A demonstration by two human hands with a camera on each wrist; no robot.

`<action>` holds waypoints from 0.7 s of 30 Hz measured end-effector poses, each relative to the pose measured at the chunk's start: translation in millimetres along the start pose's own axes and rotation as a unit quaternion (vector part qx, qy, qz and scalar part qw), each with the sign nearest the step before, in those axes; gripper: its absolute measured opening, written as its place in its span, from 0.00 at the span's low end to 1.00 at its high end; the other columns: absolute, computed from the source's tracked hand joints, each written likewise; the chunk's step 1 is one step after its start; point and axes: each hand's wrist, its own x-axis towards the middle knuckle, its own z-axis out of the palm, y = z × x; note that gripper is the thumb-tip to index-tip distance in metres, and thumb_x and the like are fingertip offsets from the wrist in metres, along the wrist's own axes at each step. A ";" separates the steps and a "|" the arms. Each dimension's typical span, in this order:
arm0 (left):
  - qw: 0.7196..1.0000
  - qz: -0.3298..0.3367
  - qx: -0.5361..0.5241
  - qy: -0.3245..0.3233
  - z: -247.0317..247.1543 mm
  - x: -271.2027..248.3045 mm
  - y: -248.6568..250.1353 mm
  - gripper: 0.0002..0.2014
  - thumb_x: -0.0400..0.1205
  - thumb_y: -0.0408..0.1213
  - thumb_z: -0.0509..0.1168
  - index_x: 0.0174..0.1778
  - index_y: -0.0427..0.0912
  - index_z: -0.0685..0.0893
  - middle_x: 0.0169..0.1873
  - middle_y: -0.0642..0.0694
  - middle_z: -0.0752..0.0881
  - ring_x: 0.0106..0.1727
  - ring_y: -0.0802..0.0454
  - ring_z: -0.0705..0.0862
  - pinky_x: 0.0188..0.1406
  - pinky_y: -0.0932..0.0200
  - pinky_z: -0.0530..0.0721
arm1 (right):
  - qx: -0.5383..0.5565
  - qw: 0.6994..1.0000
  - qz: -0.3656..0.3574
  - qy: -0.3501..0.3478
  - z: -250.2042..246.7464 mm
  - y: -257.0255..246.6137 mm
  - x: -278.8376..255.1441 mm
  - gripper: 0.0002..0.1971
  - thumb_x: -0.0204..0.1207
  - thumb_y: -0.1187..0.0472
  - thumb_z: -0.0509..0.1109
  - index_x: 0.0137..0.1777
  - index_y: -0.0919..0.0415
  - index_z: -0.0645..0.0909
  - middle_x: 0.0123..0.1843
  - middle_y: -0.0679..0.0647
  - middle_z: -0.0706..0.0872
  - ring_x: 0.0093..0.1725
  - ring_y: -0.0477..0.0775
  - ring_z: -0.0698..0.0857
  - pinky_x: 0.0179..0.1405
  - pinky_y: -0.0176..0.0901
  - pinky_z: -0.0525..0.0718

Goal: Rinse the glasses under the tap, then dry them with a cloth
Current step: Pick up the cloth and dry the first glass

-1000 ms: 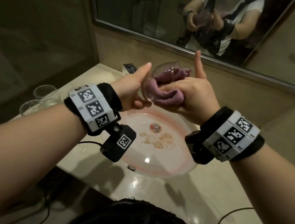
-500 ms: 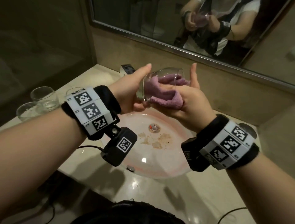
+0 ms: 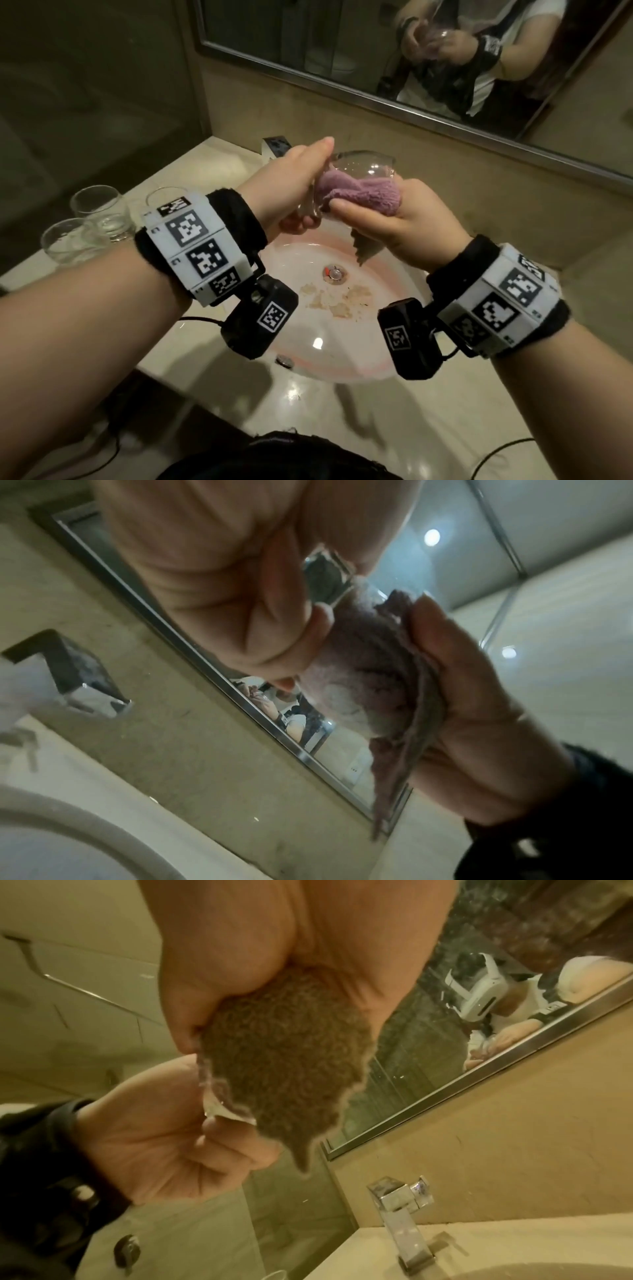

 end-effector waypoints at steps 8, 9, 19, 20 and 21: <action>0.994 -0.016 -0.082 -0.063 -12.1 -2.9 -1.4 0.29 0.83 0.62 0.48 0.66 0.41 0.74 0.45 0.43 0.82 0.34 0.54 0.81 0.25 0.63 0.78 | -0.173 0.975 -0.128 0.057 -6.5 12.7 2.1 0.11 0.72 0.39 0.62 0.49 0.37 0.82 0.47 0.36 0.87 0.65 0.41 0.80 0.77 0.48 0.25; 0.991 -0.043 -0.090 -0.085 -15.0 -3.2 -1.1 0.33 0.82 0.65 0.45 0.64 0.40 0.77 0.44 0.43 0.84 0.35 0.54 0.82 0.26 0.64 0.79 | -0.213 0.962 -0.160 0.055 -9.4 14.4 2.1 0.12 0.74 0.42 0.63 0.52 0.42 0.84 0.48 0.38 0.88 0.65 0.43 0.81 0.77 0.53 0.26; 0.978 0.149 0.111 0.093 3.6 0.8 -6.1 0.14 0.88 0.51 0.45 0.46 0.49 0.70 0.35 0.49 0.76 0.32 0.56 0.76 0.22 0.67 0.76 | 0.162 0.982 0.024 0.095 11.2 -2.3 -1.5 0.08 0.75 0.49 0.70 0.46 0.51 0.87 0.32 0.61 0.88 0.30 0.46 0.86 0.52 0.54 0.86; 0.957 0.206 0.177 0.106 3.0 -0.7 -6.9 0.10 0.88 0.48 0.46 0.47 0.50 0.68 0.35 0.51 0.75 0.32 0.58 0.76 0.25 0.69 0.77 | 0.227 0.966 0.068 0.103 12.4 -4.4 -1.7 0.15 0.71 0.48 0.71 0.50 0.57 0.87 0.32 0.64 0.87 0.25 0.51 0.85 0.33 0.47 0.88; 0.939 0.245 0.216 0.104 1.5 -2.5 -8.3 0.09 0.88 0.47 0.46 0.49 0.49 0.67 0.35 0.52 0.74 0.32 0.61 0.76 0.28 0.70 0.77 | 0.246 0.959 0.094 0.103 12.1 -4.3 -1.8 0.20 0.68 0.47 0.72 0.52 0.61 0.86 0.31 0.65 0.86 0.22 0.54 0.84 0.25 0.43 0.85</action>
